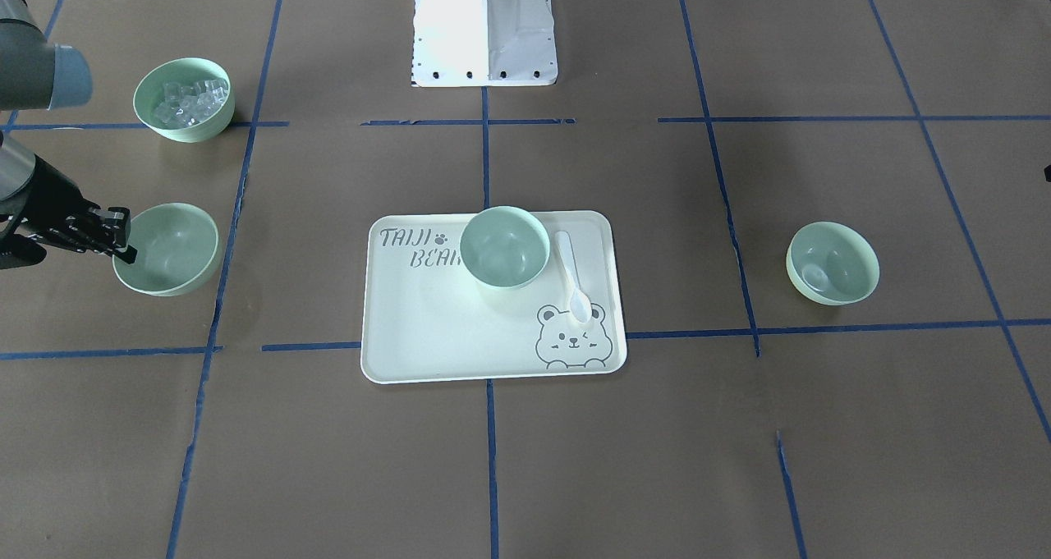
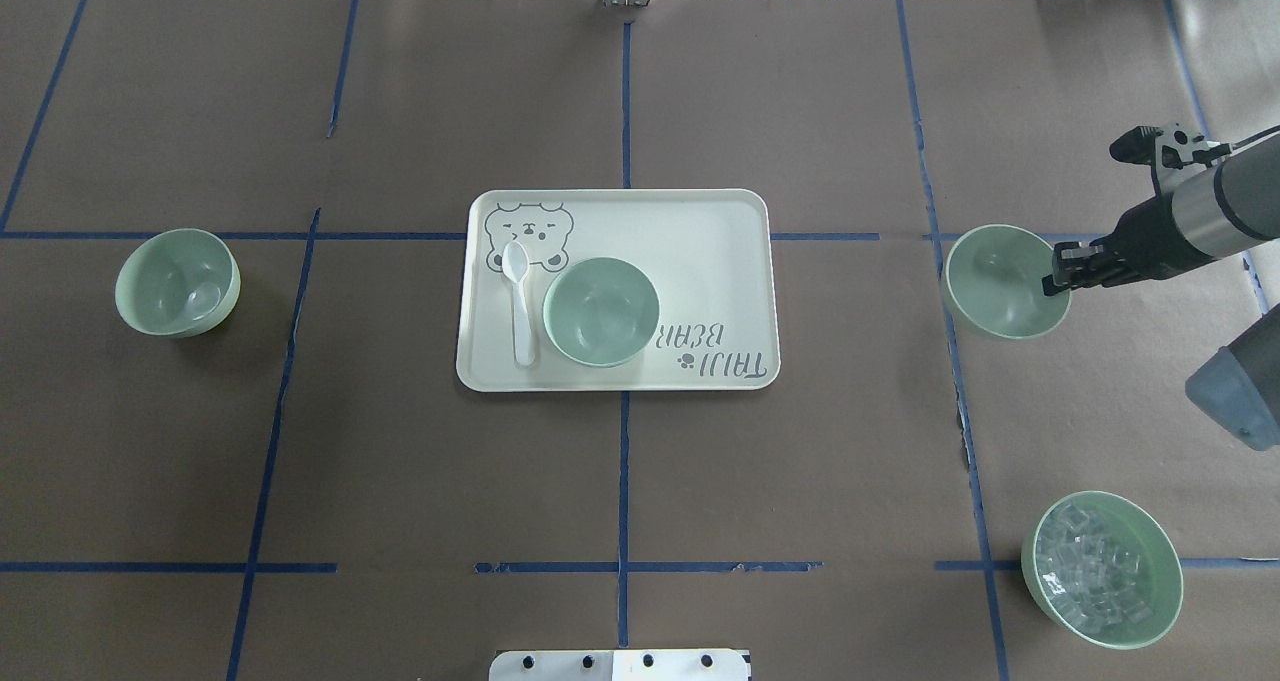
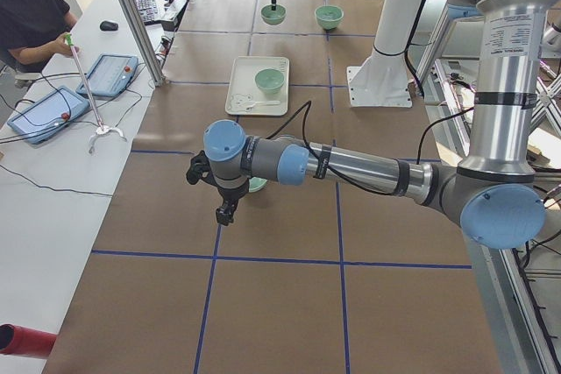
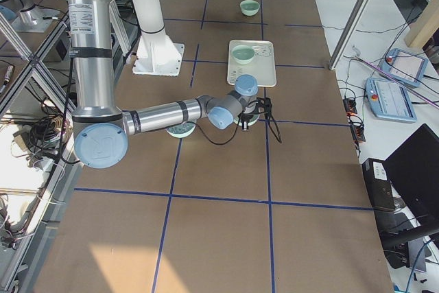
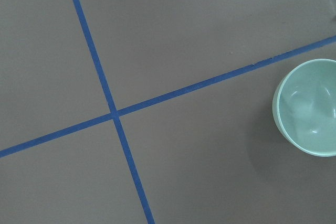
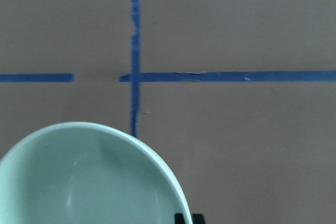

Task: Stack green bowls together

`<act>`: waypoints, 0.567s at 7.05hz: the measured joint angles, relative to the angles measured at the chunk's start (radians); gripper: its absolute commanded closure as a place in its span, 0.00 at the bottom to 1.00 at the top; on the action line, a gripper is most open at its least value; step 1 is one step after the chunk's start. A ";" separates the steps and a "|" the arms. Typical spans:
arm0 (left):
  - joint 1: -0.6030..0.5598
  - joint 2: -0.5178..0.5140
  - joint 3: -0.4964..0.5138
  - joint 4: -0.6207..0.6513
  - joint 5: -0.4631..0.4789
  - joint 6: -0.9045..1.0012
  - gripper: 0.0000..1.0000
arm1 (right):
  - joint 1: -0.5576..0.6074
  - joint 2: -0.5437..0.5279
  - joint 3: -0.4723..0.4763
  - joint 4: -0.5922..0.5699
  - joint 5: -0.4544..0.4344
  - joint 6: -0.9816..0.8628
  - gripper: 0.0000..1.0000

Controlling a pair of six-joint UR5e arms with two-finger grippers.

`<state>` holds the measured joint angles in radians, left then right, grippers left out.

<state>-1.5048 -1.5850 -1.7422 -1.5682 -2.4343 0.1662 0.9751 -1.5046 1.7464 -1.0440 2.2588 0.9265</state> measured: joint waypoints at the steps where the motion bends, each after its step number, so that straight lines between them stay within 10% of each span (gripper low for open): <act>1: 0.000 0.000 -0.006 0.001 -0.003 0.000 0.00 | -0.048 0.080 0.031 -0.014 -0.002 0.122 1.00; 4: 0.001 0.000 -0.013 0.001 -0.006 0.000 0.00 | -0.237 0.444 0.031 -0.302 -0.090 0.450 1.00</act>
<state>-1.5041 -1.5846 -1.7556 -1.5676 -2.4400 0.1657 0.7378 -1.0603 1.7774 -1.3465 2.1686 1.3761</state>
